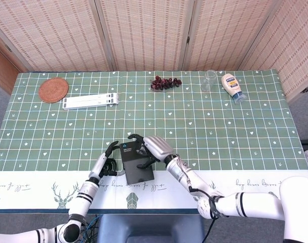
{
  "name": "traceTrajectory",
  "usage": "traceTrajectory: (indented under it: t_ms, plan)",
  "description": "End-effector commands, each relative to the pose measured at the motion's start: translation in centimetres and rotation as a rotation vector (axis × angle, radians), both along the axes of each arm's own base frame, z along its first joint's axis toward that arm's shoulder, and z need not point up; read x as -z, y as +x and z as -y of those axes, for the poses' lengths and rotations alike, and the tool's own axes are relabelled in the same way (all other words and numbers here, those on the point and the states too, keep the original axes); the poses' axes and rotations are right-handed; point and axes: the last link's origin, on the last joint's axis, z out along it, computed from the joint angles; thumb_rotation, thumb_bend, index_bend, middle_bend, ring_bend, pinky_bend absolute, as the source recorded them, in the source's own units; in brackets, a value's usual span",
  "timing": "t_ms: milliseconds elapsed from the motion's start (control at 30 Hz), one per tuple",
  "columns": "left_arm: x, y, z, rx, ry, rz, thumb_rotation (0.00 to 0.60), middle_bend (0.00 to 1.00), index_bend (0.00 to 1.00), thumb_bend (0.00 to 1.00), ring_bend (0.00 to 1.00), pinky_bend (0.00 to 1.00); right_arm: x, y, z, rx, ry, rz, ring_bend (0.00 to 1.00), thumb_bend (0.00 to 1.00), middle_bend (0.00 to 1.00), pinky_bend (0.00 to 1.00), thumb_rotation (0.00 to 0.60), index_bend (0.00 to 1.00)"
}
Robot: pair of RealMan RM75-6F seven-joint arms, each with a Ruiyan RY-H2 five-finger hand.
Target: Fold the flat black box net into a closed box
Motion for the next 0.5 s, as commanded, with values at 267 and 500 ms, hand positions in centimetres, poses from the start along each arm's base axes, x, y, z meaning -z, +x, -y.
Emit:
traceTrajectory:
  t_ms: [267,500]
  plan:
    - [-1.3,-0.8,0.5,0.028,-0.015,-0.011,0.600,0.00,0.00,0.14,0.59,0.85,2.0,0.3,-0.7,-0.127,-0.122,-0.131,0.74,0.00,0.37,1.00,0.600,0.17]
    - [-3.6,-2.5,0.7,0.036,0.017,-0.056,0.600,0.00,0.00,0.14,0.59,0.85,2.5,0.3,-1.2,-0.147,-0.151,-0.161,0.74,0.00,0.37,1.00,0.600,0.18]
